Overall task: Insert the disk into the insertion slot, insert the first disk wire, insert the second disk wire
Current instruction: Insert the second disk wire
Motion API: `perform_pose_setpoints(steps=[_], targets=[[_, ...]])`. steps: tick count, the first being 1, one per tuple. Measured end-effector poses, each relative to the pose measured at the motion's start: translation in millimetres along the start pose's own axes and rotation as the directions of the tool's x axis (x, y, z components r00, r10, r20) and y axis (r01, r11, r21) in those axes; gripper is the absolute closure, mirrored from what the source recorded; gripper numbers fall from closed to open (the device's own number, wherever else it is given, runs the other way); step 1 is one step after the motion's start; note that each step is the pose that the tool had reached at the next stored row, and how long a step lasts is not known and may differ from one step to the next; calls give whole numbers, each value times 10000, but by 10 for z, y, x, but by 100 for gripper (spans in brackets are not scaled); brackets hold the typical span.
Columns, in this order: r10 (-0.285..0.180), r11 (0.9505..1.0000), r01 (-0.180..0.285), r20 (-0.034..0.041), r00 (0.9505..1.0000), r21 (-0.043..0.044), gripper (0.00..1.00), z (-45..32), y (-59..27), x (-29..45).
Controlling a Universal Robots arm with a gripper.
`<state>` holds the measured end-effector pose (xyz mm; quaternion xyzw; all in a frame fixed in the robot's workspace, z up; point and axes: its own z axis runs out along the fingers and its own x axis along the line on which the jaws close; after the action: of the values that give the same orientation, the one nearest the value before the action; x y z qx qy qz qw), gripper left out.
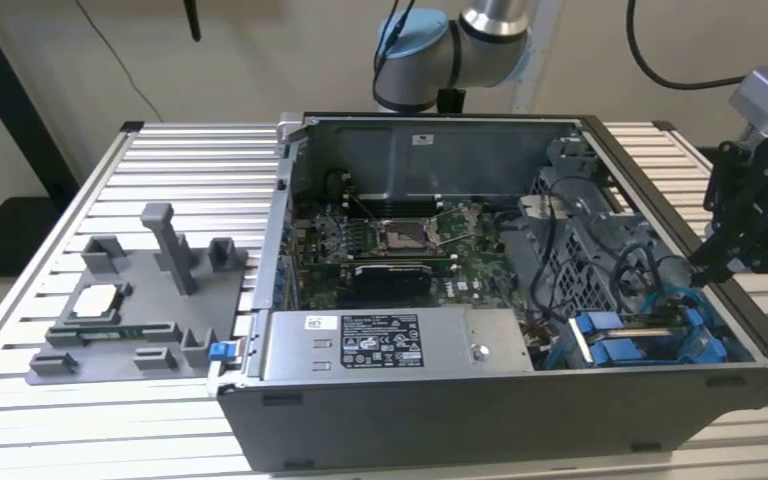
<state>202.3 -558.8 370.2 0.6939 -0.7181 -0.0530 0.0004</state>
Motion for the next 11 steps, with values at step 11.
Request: perform_pose_setpoints(steps=[11], targets=[[11, 9999, -11, -5, 10000, -146, 0, 27, -30, 7]])
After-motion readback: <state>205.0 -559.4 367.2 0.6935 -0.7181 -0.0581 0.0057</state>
